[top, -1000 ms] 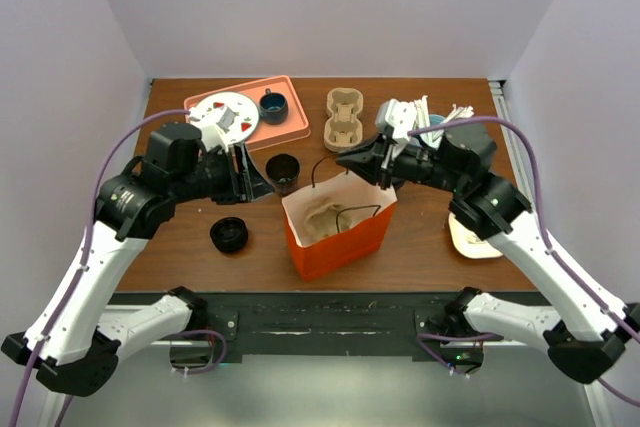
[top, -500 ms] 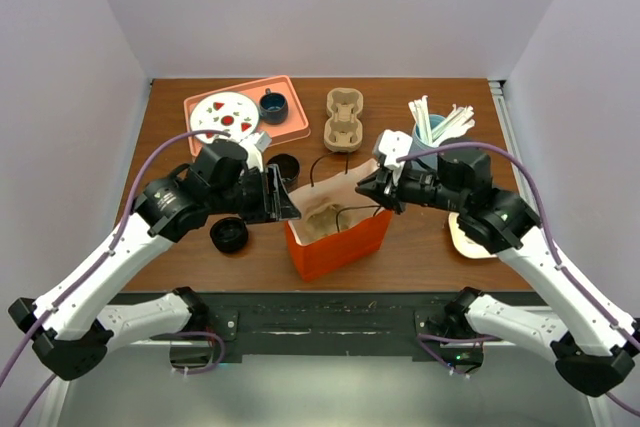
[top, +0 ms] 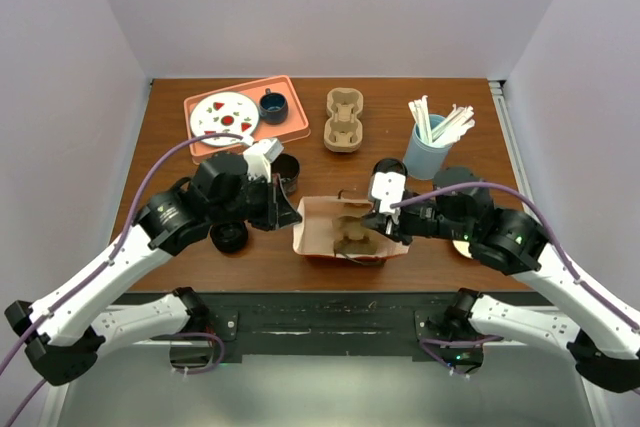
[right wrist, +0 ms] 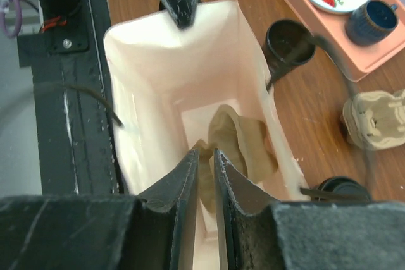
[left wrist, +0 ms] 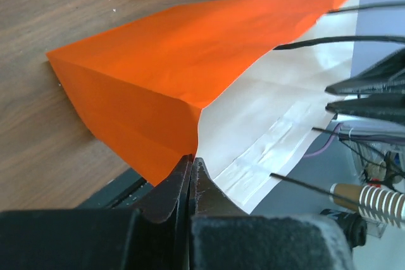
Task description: Pack the takeout coffee
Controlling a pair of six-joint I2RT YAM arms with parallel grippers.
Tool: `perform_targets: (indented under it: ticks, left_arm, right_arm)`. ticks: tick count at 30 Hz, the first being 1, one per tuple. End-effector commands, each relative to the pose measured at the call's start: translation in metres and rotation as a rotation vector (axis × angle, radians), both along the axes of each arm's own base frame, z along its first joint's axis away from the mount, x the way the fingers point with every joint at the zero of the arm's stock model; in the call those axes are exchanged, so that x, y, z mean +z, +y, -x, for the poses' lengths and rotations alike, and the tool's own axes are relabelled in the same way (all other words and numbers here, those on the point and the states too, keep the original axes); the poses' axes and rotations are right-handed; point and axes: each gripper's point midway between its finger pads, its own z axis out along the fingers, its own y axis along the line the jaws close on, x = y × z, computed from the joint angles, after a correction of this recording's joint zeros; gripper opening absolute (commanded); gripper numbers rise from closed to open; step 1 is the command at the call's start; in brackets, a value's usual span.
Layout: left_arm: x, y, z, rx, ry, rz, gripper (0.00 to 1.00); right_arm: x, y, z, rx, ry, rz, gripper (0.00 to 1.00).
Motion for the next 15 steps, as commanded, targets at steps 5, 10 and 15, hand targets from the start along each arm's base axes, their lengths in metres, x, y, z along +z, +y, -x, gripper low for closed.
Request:
perform_targets:
  ticks: [5,10,15]
  left_arm:
    - [0.003,-0.005,0.004,-0.114,-0.142,0.037,0.0]
    - [0.01,0.0,0.0,-0.057,-0.159,0.054,0.0]
    - [0.021,0.002,0.001,-0.065,-0.208,0.079,0.0]
  right_arm:
    - [0.008,0.018,0.007,0.013,-0.052,0.109,0.18]
    - [0.021,0.043,0.02,0.059,-0.079,0.122,0.19]
    - [0.0,0.047,0.011,0.054,-0.142,0.239,0.27]
